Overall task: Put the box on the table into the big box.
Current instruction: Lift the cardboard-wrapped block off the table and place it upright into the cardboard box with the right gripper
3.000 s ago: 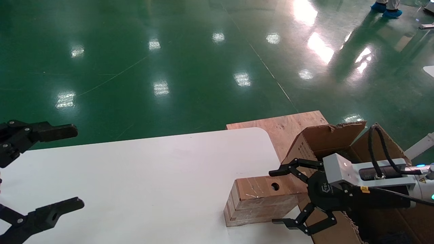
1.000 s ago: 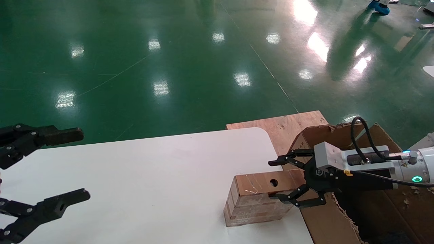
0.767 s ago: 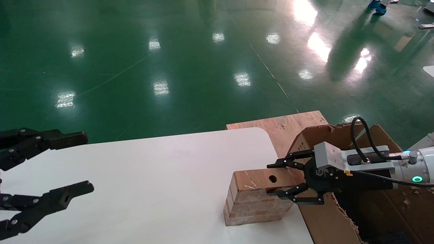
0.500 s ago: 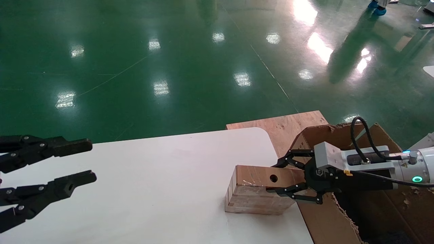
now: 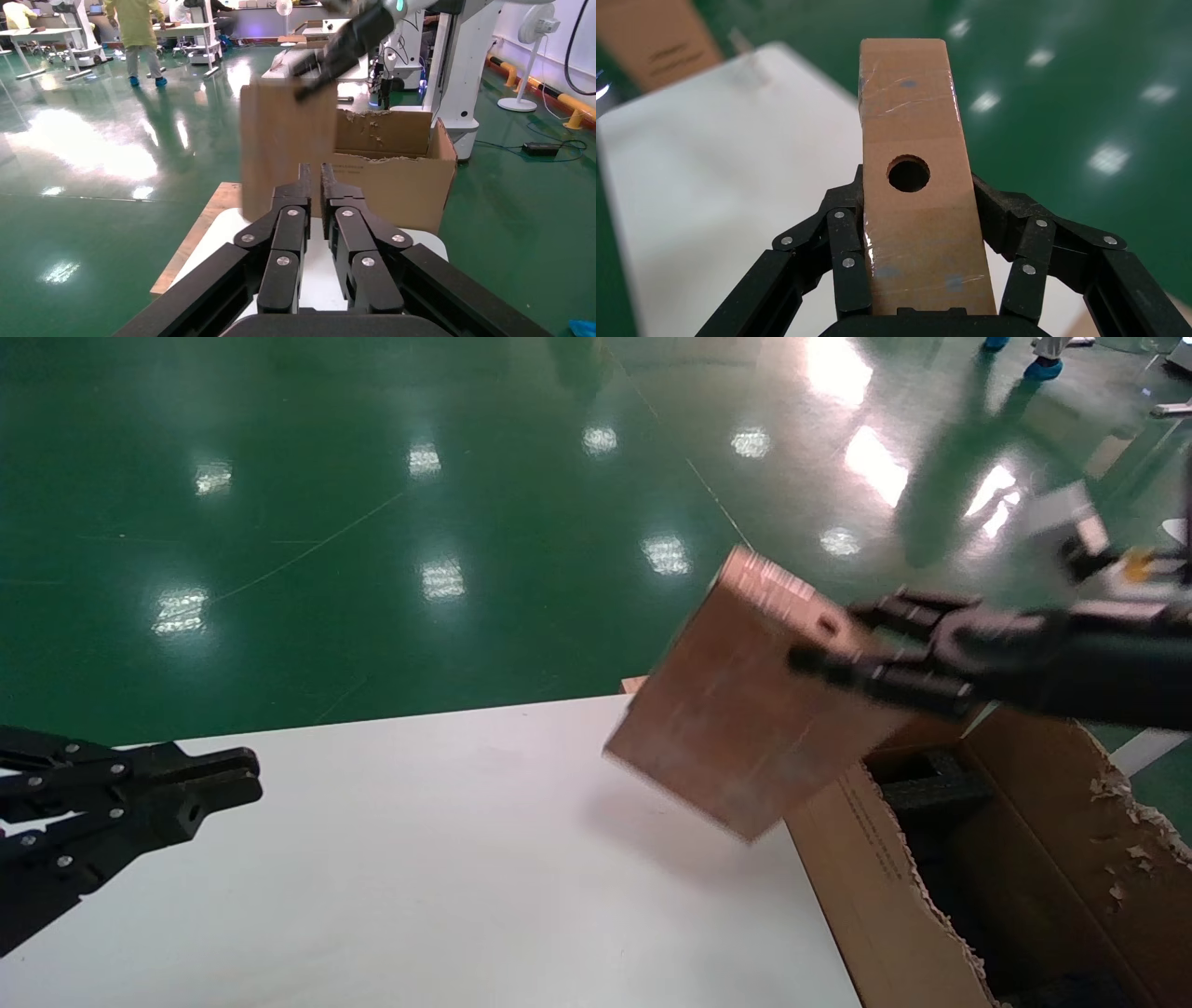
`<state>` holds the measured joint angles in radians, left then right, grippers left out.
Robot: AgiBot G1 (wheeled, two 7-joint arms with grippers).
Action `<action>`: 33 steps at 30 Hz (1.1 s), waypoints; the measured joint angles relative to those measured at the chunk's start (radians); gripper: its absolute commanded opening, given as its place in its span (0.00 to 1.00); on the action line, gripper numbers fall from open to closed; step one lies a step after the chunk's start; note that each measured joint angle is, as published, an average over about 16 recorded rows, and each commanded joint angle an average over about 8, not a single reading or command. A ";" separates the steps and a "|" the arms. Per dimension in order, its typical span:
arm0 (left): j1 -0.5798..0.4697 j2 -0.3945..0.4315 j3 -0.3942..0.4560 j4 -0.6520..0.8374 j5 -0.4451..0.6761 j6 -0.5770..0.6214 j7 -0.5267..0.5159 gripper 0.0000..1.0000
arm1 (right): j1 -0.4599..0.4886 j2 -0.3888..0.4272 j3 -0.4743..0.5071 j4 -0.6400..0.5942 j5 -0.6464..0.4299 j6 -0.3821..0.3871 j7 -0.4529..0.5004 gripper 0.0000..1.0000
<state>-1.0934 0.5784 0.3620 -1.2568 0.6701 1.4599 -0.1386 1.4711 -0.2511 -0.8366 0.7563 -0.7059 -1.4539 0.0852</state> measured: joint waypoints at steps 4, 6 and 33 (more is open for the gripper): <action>0.000 0.000 0.000 0.000 0.000 0.000 0.000 0.00 | 0.025 0.108 0.022 0.092 0.011 0.092 0.084 0.00; 0.000 0.000 0.000 0.000 0.000 0.000 0.000 0.00 | 0.034 0.167 0.026 0.143 0.010 0.146 0.117 0.00; 0.000 0.000 0.000 0.000 0.000 0.000 0.000 0.00 | 0.124 0.671 -0.622 0.588 0.123 0.841 0.253 0.00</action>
<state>-1.0935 0.5784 0.3622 -1.2568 0.6699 1.4598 -0.1385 1.5954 0.4199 -1.4588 1.3439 -0.5826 -0.6134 0.3385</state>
